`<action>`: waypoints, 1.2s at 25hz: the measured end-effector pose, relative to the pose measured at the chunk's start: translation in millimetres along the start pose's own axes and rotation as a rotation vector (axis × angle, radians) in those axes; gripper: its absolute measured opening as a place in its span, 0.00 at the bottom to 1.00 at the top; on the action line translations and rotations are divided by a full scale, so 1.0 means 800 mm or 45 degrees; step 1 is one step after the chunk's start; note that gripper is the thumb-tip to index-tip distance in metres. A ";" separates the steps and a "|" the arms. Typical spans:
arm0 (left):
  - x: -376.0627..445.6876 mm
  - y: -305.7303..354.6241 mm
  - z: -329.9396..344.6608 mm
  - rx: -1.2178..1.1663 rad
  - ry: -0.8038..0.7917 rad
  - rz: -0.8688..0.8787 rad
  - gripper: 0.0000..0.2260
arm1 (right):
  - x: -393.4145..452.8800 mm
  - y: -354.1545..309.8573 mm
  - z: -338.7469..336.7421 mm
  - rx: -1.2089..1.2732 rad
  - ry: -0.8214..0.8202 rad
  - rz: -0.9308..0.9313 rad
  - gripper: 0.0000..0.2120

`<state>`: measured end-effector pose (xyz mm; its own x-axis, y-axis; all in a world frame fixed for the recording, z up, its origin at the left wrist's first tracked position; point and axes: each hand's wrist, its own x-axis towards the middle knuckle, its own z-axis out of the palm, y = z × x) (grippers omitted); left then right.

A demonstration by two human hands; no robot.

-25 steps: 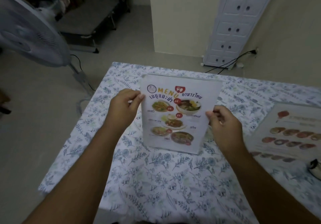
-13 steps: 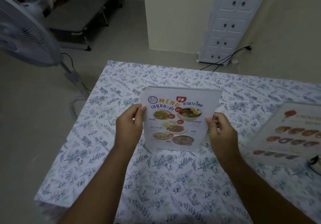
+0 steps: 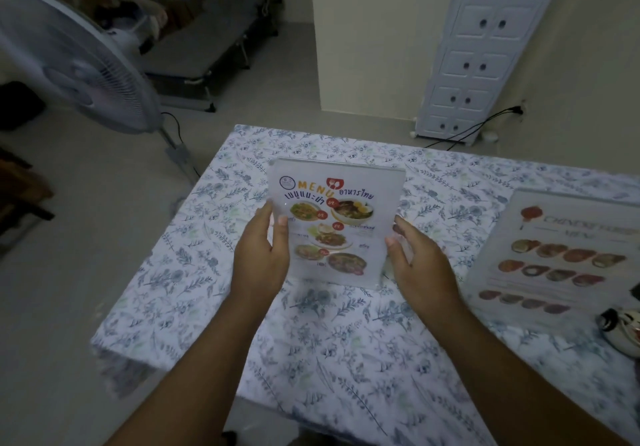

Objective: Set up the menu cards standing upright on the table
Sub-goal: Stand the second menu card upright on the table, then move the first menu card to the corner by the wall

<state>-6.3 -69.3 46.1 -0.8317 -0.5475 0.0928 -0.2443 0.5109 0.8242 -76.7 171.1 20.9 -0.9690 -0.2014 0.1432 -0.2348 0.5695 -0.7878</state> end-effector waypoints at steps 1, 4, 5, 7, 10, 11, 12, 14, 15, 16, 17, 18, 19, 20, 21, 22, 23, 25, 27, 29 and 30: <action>-0.022 0.008 0.006 0.055 -0.010 0.028 0.25 | -0.011 0.006 -0.007 -0.088 -0.043 -0.036 0.20; -0.072 0.034 0.031 0.205 -0.117 0.161 0.25 | -0.042 0.025 -0.034 -0.335 -0.189 -0.054 0.28; -0.083 0.041 0.039 0.232 -0.155 0.208 0.25 | -0.053 0.030 -0.043 -0.393 -0.226 -0.049 0.28; -0.098 0.054 0.056 0.279 -0.231 0.314 0.26 | -0.071 0.038 -0.059 -0.476 -0.241 -0.054 0.29; -0.109 0.068 0.084 0.320 -0.372 0.428 0.27 | -0.093 0.052 -0.086 -0.606 -0.182 0.008 0.30; -0.110 0.071 0.094 0.317 -0.424 0.465 0.27 | -0.100 0.056 -0.095 -0.648 -0.153 0.051 0.30; -0.110 0.075 0.102 0.311 -0.476 0.500 0.27 | -0.106 0.061 -0.104 -0.691 -0.125 0.096 0.30; -0.112 0.086 0.120 0.290 -0.576 0.569 0.28 | -0.118 0.070 -0.126 -0.786 -0.063 0.193 0.31; -0.112 0.090 0.130 0.280 -0.621 0.597 0.28 | -0.124 0.075 -0.138 -0.839 -0.044 0.238 0.31; -0.111 0.095 0.140 0.277 -0.663 0.620 0.29 | -0.130 0.081 -0.149 -0.889 -0.030 0.285 0.32; -0.109 0.101 0.149 0.282 -0.698 0.640 0.29 | -0.135 0.086 -0.159 -0.919 -0.012 0.328 0.32; -0.106 0.108 0.159 0.288 -0.733 0.651 0.29 | -0.139 0.091 -0.170 -0.937 0.012 0.375 0.32; -0.105 0.114 0.168 0.290 -0.761 0.642 0.29 | -0.141 0.095 -0.179 -0.945 0.029 0.420 0.32; -0.101 0.122 0.177 0.286 -0.782 0.624 0.29 | -0.140 0.098 -0.190 -0.941 0.048 0.459 0.32; -0.097 0.130 0.185 0.279 -0.800 0.605 0.29 | -0.136 0.102 -0.200 -0.927 0.069 0.490 0.31; -0.094 0.138 0.193 0.266 -0.808 0.586 0.29 | -0.129 0.106 -0.210 -0.892 0.096 0.502 0.29; -0.089 0.147 0.201 0.248 -0.806 0.572 0.29 | -0.119 0.114 -0.221 -0.822 0.133 0.501 0.25; -0.082 0.162 0.220 0.195 -0.801 0.518 0.27 | -0.091 0.131 -0.240 -0.566 0.255 0.546 0.18; -0.073 0.174 0.240 0.167 -0.803 0.451 0.21 | -0.065 0.149 -0.256 -0.278 0.365 0.685 0.15; -0.065 0.180 0.260 0.139 -0.782 0.423 0.10 | -0.046 0.170 -0.266 -0.088 0.413 0.778 0.12; -0.060 0.182 0.267 0.098 -0.760 0.405 0.07 | -0.039 0.180 -0.268 -0.038 0.440 0.776 0.09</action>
<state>-108.7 172.8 42.4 -0.9962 0.0853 -0.0185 0.0410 0.6443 0.7637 -96.9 430.5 31.6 -0.8964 0.4229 -0.1325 0.3609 0.5230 -0.7722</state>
